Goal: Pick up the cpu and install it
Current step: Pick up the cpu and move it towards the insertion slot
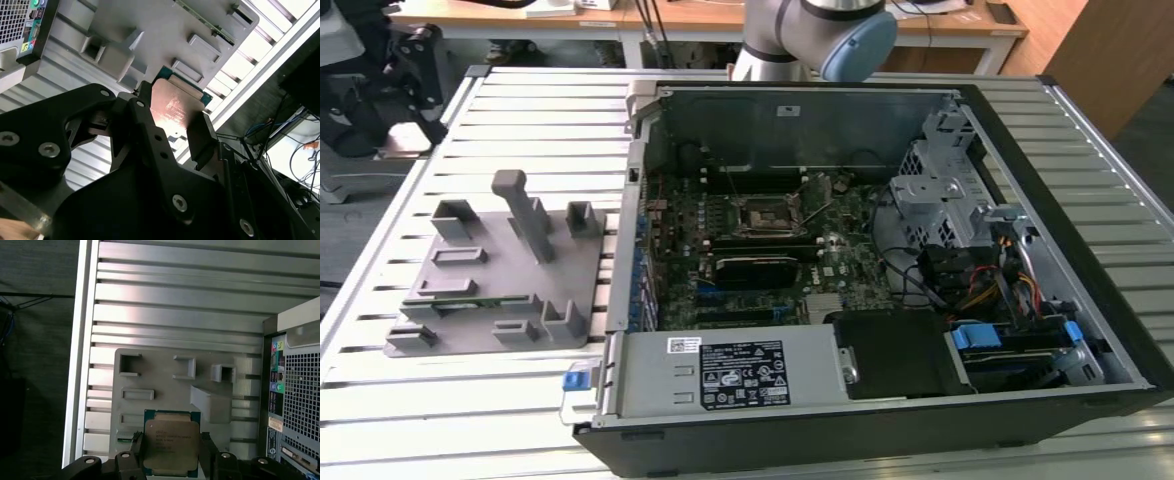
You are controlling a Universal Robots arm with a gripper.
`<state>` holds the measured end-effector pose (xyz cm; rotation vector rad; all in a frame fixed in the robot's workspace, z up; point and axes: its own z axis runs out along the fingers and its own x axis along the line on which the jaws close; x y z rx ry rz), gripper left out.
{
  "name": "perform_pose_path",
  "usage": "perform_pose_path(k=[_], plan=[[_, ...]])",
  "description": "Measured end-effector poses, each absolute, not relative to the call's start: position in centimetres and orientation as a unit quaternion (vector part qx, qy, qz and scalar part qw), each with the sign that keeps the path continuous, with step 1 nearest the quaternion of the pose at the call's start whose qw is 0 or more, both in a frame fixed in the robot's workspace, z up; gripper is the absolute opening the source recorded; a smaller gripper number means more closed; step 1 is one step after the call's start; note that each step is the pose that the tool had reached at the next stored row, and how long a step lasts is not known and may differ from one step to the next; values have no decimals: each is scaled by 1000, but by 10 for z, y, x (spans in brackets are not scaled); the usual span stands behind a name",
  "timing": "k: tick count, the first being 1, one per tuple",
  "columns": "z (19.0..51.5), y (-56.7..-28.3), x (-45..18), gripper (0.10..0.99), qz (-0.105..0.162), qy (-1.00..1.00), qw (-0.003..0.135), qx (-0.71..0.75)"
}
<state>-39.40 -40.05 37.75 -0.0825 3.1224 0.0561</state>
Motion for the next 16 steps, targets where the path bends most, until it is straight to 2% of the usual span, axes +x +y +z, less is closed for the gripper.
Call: perform_pose_path(k=[16], plan=[[377, -397, -353, 529, 18, 999, 9, -26]])
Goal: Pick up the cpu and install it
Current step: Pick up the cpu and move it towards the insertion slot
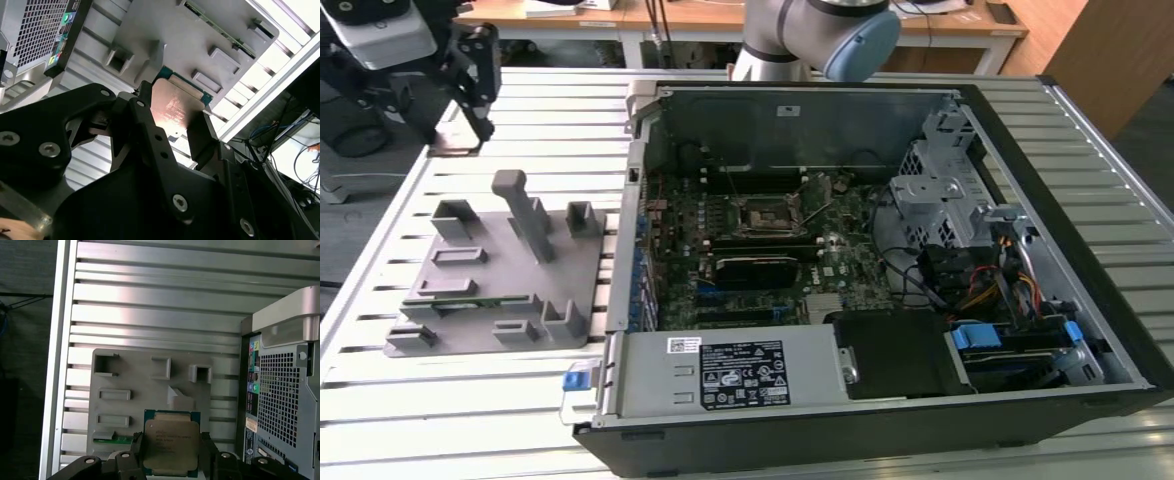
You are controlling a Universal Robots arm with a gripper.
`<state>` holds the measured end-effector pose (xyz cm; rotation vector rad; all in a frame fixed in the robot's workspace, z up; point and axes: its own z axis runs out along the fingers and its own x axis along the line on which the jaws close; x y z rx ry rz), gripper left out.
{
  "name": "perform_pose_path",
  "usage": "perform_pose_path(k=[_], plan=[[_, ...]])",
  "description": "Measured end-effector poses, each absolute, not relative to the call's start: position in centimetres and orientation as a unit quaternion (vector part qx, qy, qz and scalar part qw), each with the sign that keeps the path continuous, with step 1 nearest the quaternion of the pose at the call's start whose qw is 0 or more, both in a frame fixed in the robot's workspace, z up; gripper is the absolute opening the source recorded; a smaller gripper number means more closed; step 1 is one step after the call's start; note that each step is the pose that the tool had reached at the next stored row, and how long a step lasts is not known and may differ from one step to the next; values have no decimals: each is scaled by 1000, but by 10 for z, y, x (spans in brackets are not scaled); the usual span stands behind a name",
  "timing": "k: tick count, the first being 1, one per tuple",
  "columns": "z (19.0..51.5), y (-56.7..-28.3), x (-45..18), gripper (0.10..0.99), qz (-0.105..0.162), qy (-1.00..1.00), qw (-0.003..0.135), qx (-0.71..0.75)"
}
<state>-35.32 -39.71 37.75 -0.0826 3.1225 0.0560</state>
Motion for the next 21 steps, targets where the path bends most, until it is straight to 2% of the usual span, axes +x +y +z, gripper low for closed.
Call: perform_pose_path(k=[21], plan=[[377, -393, -301, 529, 18, 999, 9, -26]])
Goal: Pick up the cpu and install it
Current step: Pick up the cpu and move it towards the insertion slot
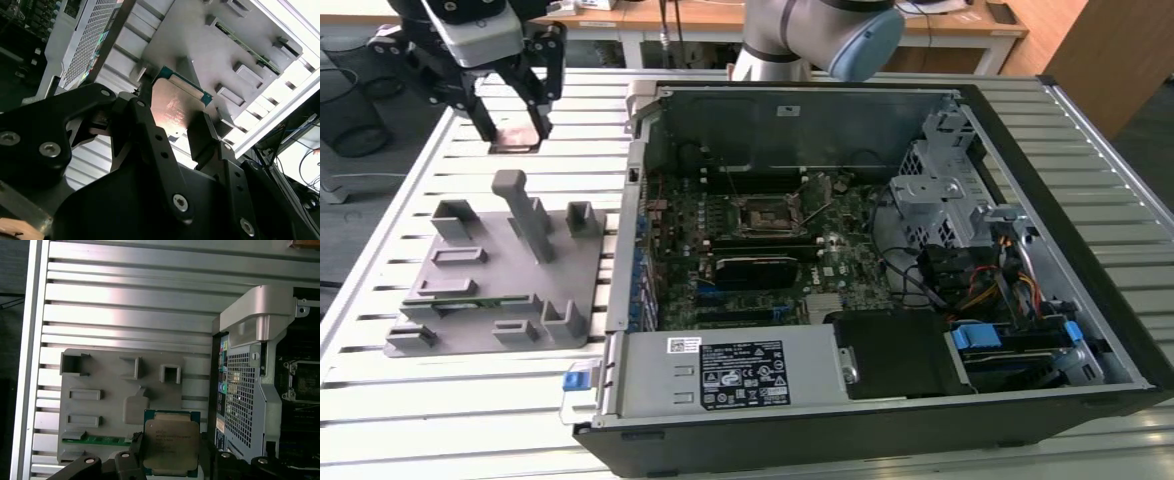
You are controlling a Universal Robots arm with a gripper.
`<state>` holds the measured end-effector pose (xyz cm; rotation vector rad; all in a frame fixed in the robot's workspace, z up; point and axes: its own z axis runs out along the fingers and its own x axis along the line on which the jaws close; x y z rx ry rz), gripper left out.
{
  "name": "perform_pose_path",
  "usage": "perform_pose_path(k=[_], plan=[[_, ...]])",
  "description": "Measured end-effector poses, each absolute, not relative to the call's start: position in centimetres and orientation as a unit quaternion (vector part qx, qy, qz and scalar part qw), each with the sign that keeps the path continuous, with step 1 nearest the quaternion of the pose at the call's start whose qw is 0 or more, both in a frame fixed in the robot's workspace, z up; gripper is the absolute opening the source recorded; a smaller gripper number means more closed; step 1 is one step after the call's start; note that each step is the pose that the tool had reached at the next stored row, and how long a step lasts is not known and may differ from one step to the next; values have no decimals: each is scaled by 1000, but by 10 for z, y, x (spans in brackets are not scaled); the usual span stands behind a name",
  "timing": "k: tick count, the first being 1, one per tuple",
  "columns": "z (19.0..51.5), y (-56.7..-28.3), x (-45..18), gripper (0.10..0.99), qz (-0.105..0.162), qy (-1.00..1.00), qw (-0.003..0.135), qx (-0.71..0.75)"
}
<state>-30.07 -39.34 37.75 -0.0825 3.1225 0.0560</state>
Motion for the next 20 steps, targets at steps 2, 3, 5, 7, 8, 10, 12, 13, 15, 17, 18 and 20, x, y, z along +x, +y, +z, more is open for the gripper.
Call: perform_pose_path(k=[2, 3, 5, 7, 8, 10, 12, 13, 15, 17, 18, 20], plan=[[377, -393, -296, 529, 18, 999, 9, -26], [377, -393, -293, 529, 18, 999, 9, -26], [377, -392, -285, 529, 18, 999, 9, -26], [378, -392, -280, 529, 18, 999, 9, -26], [377, -392, -275, 529, 18, 999, 9, -26], [377, -392, -269, 529, 18, 999, 9, -26], [377, -391, -264, 529, 18, 999, 9, -26], [377, -391, -261, 529, 18, 999, 9, -26], [377, -391, -256, 529, 18, 999, 9, -26], [377, -390, -251, 529, 18, 999, 9, -26], [377, -390, -248, 529, 18, 999, 9, -26], [377, -390, -243, 529, 18, 999, 9, -26]])
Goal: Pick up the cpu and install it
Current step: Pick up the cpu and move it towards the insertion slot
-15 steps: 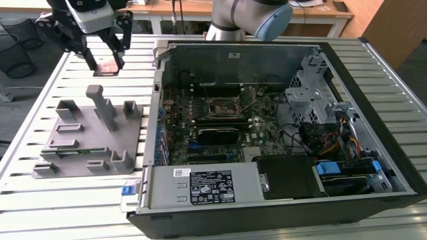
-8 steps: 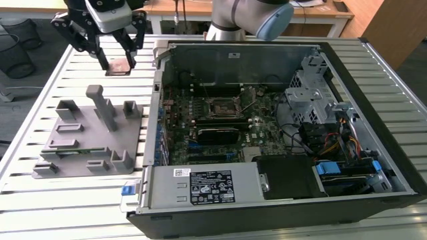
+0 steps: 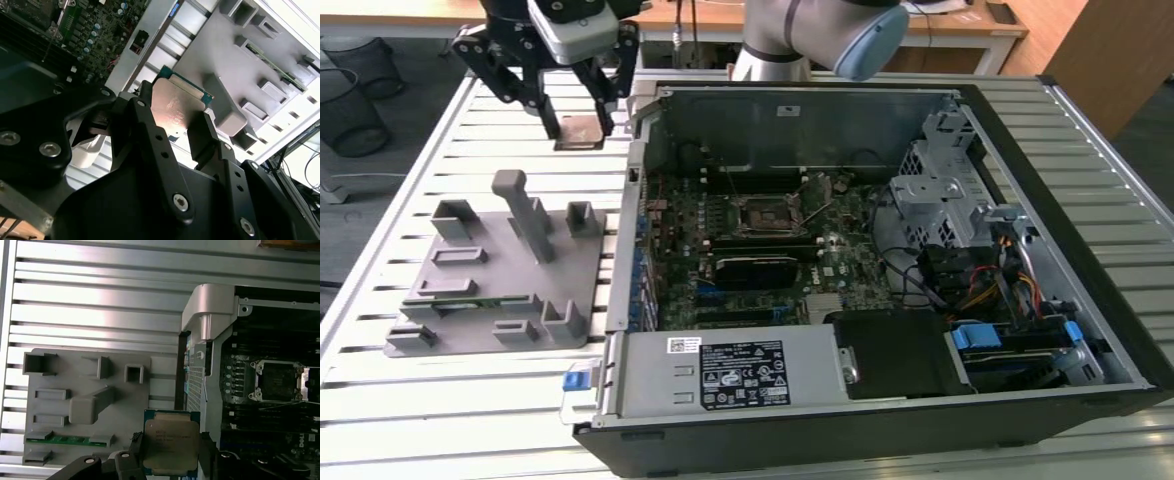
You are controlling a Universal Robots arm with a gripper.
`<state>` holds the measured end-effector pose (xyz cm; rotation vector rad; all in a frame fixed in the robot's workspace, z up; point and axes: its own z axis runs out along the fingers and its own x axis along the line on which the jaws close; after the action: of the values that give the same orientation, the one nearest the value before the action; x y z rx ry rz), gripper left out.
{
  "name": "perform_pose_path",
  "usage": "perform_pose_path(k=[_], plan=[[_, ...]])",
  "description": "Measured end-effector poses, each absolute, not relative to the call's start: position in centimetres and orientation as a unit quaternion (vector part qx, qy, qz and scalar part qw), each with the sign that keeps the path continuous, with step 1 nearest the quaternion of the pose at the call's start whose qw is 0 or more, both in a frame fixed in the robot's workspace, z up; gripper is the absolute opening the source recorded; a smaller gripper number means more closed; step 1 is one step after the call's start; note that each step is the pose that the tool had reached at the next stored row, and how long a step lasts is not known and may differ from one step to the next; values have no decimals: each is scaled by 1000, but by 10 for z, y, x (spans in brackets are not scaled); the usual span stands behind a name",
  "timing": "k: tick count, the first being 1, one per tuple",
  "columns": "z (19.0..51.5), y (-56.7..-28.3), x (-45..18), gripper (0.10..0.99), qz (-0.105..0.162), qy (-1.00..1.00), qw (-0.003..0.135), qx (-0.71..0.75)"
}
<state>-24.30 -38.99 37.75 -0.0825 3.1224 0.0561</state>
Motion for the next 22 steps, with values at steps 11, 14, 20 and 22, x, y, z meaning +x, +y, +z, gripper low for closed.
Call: perform_pose_path(k=[11, 14, 20, 22], plan=[[378, -388, -215, 529, 18, 999, 9, -26], [377, -387, -208, 529, 18, 999, 9, -26], [378, -386, -194, 529, 18, 999, 9, -26], [378, -385, -189, 529, 18, 999, 9, -26]])
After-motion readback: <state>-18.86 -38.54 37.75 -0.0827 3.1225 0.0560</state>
